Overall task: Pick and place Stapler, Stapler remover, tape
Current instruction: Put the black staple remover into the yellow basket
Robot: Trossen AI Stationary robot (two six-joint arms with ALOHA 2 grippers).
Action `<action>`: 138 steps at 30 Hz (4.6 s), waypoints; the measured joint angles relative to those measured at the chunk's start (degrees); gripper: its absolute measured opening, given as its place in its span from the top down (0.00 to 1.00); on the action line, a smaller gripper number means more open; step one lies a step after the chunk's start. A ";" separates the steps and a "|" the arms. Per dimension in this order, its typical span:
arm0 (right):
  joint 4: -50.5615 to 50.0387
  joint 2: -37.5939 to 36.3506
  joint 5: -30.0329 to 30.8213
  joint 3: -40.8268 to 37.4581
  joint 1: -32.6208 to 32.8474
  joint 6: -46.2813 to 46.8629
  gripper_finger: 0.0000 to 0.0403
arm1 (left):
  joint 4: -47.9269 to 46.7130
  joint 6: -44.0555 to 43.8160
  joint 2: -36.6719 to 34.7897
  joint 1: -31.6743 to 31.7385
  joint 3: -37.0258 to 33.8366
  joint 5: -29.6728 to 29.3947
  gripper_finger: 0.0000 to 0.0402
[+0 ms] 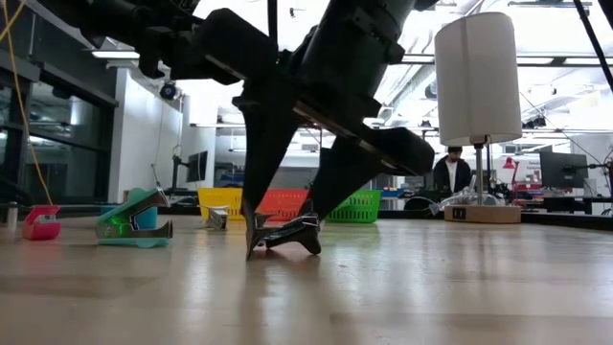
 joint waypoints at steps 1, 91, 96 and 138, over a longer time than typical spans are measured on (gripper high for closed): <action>0.14 0.00 0.00 0.00 -0.02 -0.03 0.51 | 0.00 -0.06 0.00 0.00 0.00 -0.01 0.22; -8.22 -2.47 24.81 -0.17 17.10 3.03 0.54 | -2.62 -1.42 0.02 0.00 0.00 0.02 0.22; -6.77 -0.25 24.22 -0.17 16.76 3.04 0.38 | -2.67 -1.42 0.02 0.02 0.00 0.04 0.22; 3.44 10.34 39.18 -0.02 15.86 -8.55 0.21 | -3.46 -1.46 0.02 0.02 0.00 0.55 0.22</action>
